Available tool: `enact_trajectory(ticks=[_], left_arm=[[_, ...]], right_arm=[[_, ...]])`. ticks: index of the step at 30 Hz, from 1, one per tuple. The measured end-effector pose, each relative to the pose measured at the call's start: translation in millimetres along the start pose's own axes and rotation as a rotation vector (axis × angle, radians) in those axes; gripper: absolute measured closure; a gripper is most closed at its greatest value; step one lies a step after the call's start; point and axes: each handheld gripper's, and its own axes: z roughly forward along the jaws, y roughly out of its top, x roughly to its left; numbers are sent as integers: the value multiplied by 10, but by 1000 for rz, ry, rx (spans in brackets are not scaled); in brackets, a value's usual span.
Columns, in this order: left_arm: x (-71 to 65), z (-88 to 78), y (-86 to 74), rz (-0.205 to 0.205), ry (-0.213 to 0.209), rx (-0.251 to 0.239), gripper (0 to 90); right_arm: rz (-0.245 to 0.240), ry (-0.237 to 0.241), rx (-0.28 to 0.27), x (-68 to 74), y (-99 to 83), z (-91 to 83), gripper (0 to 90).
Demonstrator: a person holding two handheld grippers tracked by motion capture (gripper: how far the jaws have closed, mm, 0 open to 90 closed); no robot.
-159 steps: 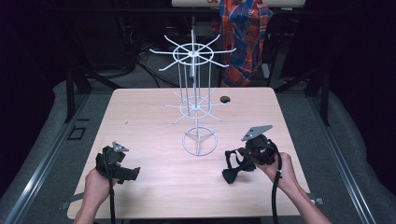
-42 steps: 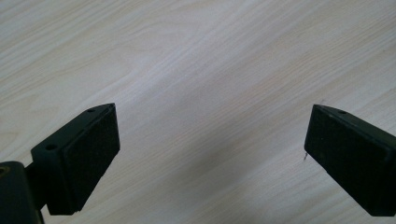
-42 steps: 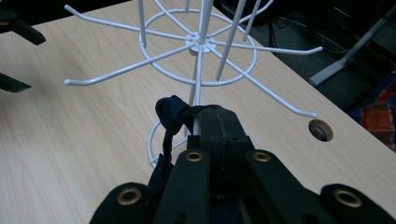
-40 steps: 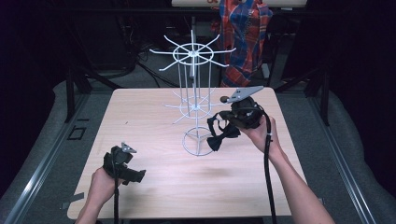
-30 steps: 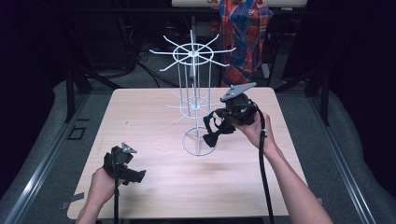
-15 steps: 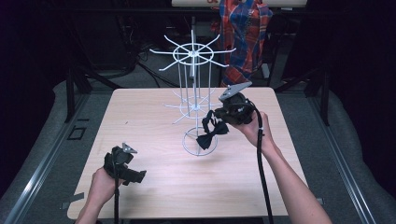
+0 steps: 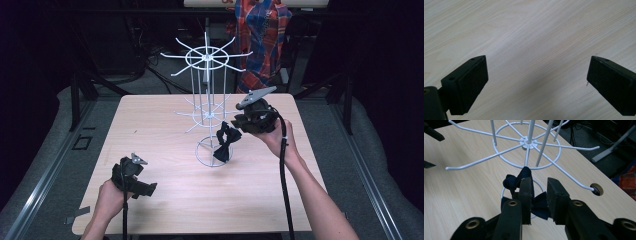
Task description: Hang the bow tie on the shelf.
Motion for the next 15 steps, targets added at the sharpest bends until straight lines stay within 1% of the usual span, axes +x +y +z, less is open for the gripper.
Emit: enact_trajectory(ticks=[5, 8, 11, 12, 13, 15], left_arm=[[-2, 2, 0, 1, -1, 5, 35], [0, -8, -2, -2, -2, -8, 29], [5, -24, -9, -11, -7, -18, 22], [9, -25, -10, -11, -10, -16, 21], [12, -21, -10, -14, -12, -15, 20], [12, -14, -7, -11, -12, -15, 19]], right_arm=[[24, 3, -10, -30, -31, -76, 686], [25, 5, -17, -49, -57, -123, 615], [29, 4, -6, -55, -95, -170, 538], [24, -2, -1, -57, -109, -189, 514], [31, -2, 2, -56, -126, -204, 484], [32, -4, 15, -57, -161, -221, 453]])
